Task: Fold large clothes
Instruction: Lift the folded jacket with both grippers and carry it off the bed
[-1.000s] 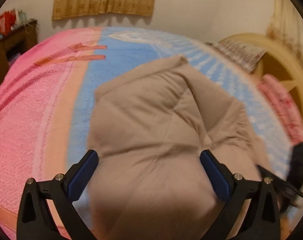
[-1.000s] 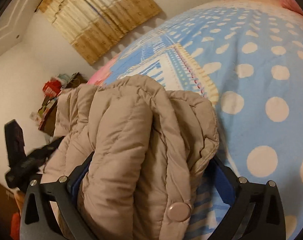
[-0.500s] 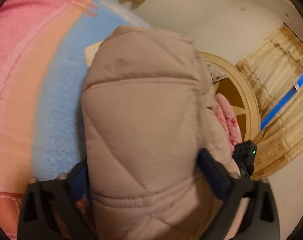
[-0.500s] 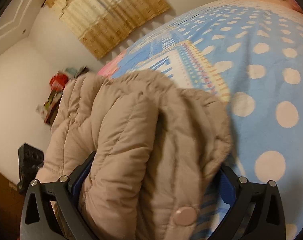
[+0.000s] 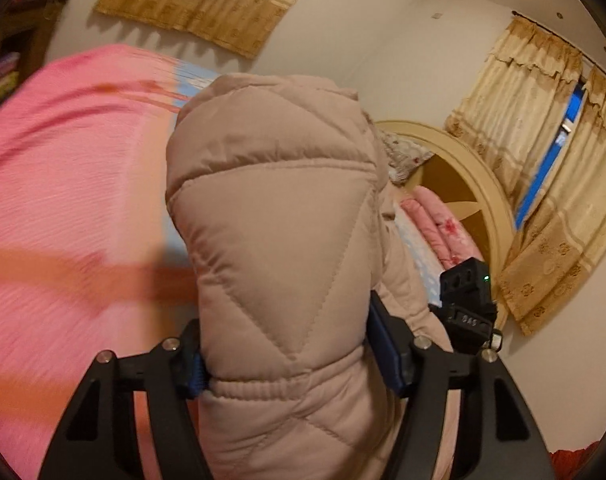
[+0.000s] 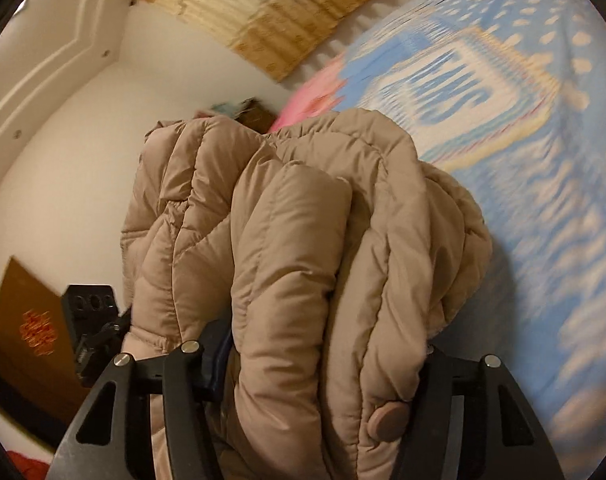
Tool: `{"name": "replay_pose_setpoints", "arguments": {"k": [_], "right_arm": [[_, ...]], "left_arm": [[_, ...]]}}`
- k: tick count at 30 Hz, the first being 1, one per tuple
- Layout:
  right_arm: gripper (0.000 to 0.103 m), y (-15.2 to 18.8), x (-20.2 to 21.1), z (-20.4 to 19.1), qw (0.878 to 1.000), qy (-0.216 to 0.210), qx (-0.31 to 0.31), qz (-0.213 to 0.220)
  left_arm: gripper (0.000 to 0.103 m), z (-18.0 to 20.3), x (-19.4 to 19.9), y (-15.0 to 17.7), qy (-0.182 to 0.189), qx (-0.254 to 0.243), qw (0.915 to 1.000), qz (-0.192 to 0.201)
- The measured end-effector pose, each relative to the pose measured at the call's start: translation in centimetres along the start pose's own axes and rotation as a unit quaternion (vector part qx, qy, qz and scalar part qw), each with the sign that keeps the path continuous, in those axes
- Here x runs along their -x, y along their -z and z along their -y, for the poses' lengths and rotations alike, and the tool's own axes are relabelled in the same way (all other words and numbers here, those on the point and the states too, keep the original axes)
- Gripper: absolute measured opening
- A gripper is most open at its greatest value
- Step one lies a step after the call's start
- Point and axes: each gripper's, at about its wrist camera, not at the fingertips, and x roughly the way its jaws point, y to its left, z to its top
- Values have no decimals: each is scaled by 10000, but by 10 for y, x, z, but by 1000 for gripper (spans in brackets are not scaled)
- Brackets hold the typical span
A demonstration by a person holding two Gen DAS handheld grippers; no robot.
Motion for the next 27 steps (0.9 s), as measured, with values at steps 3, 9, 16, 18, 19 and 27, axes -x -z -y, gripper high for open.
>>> {"name": "replay_pose_setpoints", "arguments": {"k": [3, 9, 16, 18, 19, 27], "right_arm": [[60, 36, -18, -25, 9994, -202, -36, -288], [60, 81, -68, -48, 9976, -104, 89, -685], [66, 81, -89, -53, 9974, 165, 140, -691], [65, 83, -85, -75, 9967, 126, 414, -689], [65, 86, -80, -86, 9963, 55, 484, -701], [65, 74, -130, -202, 9790, -1318, 1204, -980]], "left_arm": [[67, -14, 28, 17, -332, 345, 9988, 37], [74, -61, 58, 71, -972, 1192, 9881, 54], [82, -82, 39, 87, -1093, 1532, 9816, 326], [73, -76, 43, 89, -1069, 1369, 9838, 439], [71, -73, 47, 89, -1022, 1332, 9846, 486], [69, -84, 138, 63, -1482, 1380, 9682, 1468]]}}
